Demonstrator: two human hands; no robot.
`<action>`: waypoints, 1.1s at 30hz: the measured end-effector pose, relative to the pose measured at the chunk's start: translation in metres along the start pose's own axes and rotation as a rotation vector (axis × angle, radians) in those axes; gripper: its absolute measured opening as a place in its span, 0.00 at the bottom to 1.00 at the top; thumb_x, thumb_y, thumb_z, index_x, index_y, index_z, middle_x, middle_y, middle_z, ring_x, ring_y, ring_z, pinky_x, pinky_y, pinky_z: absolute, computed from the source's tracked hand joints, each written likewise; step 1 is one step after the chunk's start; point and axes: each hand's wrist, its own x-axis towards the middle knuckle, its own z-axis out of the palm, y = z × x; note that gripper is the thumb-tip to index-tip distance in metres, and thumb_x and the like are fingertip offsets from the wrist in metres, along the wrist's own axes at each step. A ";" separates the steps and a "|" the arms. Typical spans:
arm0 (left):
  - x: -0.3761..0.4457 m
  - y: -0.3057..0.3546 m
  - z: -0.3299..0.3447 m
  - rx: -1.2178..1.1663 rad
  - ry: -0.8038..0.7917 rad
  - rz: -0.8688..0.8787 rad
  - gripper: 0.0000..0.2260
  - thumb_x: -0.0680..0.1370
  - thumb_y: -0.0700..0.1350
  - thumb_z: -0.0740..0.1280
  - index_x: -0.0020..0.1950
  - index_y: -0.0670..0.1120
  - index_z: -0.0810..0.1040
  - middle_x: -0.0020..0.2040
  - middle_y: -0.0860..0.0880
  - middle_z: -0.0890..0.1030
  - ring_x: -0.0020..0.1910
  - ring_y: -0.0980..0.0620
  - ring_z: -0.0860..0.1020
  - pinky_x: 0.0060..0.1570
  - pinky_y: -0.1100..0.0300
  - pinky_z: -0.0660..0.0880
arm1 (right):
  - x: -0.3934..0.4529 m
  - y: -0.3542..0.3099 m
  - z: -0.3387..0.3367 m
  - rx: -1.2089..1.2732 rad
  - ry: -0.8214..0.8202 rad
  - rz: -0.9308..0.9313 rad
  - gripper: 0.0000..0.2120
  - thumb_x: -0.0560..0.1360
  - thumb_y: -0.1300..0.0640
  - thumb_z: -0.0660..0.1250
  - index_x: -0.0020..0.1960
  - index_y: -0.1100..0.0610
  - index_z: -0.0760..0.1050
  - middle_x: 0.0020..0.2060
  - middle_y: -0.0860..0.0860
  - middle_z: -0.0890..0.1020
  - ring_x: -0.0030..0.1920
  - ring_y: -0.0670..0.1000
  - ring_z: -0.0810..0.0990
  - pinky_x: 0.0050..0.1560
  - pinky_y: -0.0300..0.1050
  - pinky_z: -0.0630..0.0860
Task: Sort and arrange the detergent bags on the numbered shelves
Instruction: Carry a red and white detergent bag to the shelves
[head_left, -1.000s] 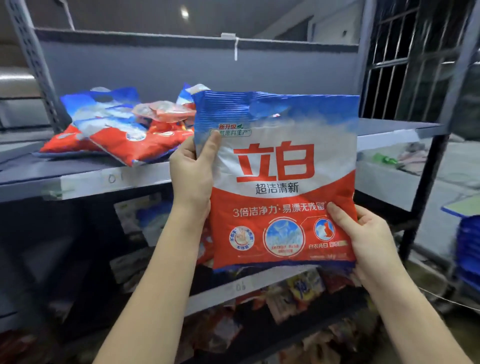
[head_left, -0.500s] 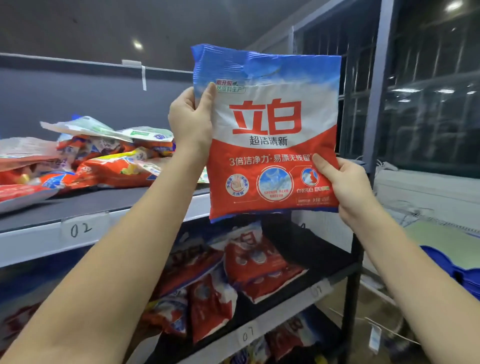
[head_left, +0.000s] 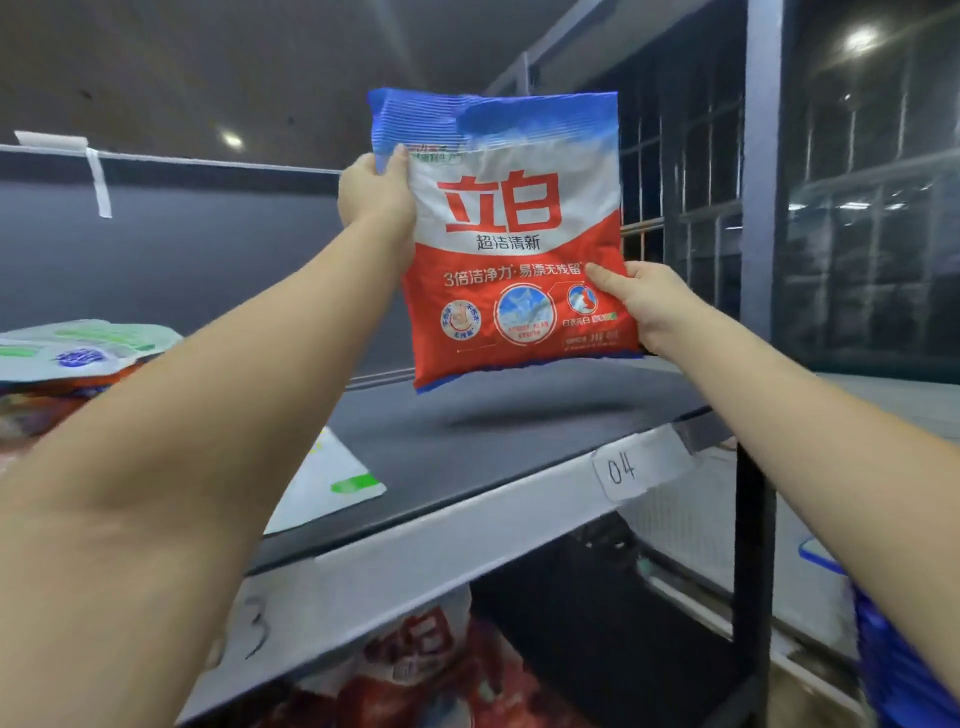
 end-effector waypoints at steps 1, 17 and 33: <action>0.008 -0.007 0.012 -0.022 0.005 -0.055 0.09 0.79 0.48 0.64 0.40 0.47 0.76 0.42 0.50 0.80 0.46 0.49 0.80 0.53 0.54 0.78 | 0.018 0.005 -0.003 -0.008 -0.015 0.024 0.14 0.76 0.54 0.66 0.57 0.61 0.72 0.43 0.53 0.81 0.38 0.50 0.81 0.28 0.40 0.78; 0.081 -0.120 0.108 0.255 0.227 -0.207 0.10 0.79 0.49 0.64 0.41 0.46 0.75 0.46 0.47 0.79 0.44 0.48 0.79 0.47 0.56 0.77 | 0.237 0.080 -0.017 -0.215 -0.279 0.311 0.17 0.76 0.61 0.66 0.63 0.64 0.70 0.55 0.57 0.79 0.58 0.58 0.78 0.55 0.53 0.75; 0.118 -0.177 0.109 0.383 0.243 -0.226 0.09 0.79 0.51 0.64 0.41 0.49 0.76 0.48 0.48 0.82 0.46 0.48 0.81 0.50 0.52 0.79 | 0.311 0.120 0.011 -0.446 -0.363 0.295 0.17 0.74 0.61 0.69 0.59 0.65 0.70 0.52 0.59 0.79 0.50 0.57 0.78 0.48 0.49 0.76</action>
